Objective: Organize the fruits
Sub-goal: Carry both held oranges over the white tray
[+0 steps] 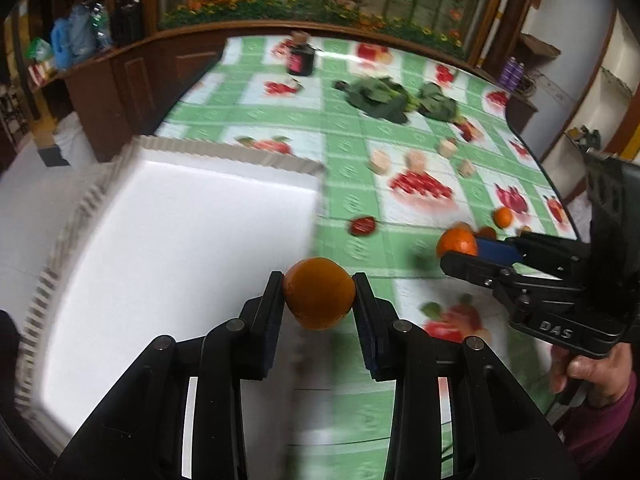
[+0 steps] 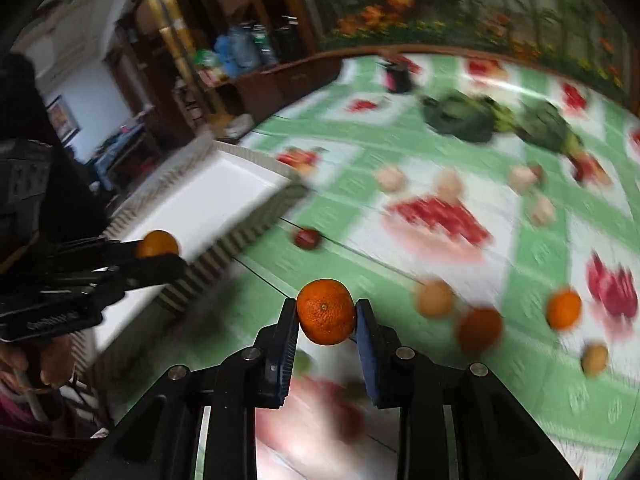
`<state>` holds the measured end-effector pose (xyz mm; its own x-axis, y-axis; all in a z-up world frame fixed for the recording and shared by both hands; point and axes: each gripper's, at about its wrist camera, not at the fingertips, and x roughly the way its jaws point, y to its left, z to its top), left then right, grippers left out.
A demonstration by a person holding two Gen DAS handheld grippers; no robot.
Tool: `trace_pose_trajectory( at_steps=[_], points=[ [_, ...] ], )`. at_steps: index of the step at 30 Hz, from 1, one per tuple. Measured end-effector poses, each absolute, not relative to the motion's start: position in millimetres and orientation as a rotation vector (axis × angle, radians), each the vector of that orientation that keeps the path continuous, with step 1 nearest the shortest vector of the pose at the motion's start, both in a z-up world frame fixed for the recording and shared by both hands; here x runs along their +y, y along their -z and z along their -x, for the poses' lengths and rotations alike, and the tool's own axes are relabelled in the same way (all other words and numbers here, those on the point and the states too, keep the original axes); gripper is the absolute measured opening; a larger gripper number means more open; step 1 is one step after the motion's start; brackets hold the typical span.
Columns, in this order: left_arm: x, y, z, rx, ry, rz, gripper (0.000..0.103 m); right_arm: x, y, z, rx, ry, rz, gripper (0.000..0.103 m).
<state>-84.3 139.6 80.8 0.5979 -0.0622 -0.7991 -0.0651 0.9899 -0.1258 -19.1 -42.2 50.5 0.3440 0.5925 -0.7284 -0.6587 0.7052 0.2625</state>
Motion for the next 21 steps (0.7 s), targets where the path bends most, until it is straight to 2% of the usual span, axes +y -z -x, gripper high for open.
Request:
trace_pose_trajectory(
  at_steps=[9, 21],
  points=[
    [200.0, -89.2, 57.5, 0.943, -0.153, 0.166, 0.033, 54.9, -79.9, 0.7, 0.865, -0.991, 0.157, 0.028],
    [245.0, -46.1, 13.5, 1.039, -0.251, 0.269, 0.033, 141.3, -45.7, -42.4, 0.981, -1.018, 0.28, 0.028]
  ],
)
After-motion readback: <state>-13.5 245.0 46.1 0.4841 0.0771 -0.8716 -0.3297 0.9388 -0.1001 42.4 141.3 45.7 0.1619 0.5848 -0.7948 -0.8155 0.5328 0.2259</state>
